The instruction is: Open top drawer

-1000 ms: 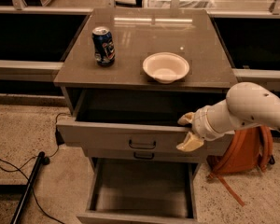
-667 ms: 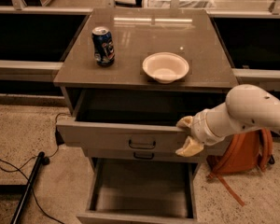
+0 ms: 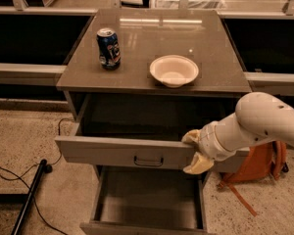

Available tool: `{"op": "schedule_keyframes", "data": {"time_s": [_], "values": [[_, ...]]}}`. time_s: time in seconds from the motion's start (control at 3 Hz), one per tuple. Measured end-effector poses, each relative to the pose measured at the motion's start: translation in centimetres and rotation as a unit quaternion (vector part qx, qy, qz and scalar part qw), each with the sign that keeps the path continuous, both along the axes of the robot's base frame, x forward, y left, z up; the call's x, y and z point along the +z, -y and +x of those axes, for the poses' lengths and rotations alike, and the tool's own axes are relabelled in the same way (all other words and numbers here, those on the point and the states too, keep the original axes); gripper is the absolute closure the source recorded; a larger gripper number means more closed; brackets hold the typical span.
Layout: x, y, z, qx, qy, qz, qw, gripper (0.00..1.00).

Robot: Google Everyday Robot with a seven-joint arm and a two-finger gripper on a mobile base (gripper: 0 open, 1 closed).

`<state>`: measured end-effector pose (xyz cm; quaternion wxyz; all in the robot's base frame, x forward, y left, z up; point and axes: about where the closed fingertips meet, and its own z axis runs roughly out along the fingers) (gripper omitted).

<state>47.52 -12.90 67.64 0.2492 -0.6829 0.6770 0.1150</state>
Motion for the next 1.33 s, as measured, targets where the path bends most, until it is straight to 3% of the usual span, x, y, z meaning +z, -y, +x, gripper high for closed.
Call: {"op": "schedule_keyframes", "data": {"time_s": [1.0, 1.33], "values": [[2.6, -0.6, -6.7, -0.001, -0.023, 0.031, 0.9993, 0.39], [4.2, 0.1, -6.8, -0.014, -0.011, 0.025, 0.9995, 0.40]]}}
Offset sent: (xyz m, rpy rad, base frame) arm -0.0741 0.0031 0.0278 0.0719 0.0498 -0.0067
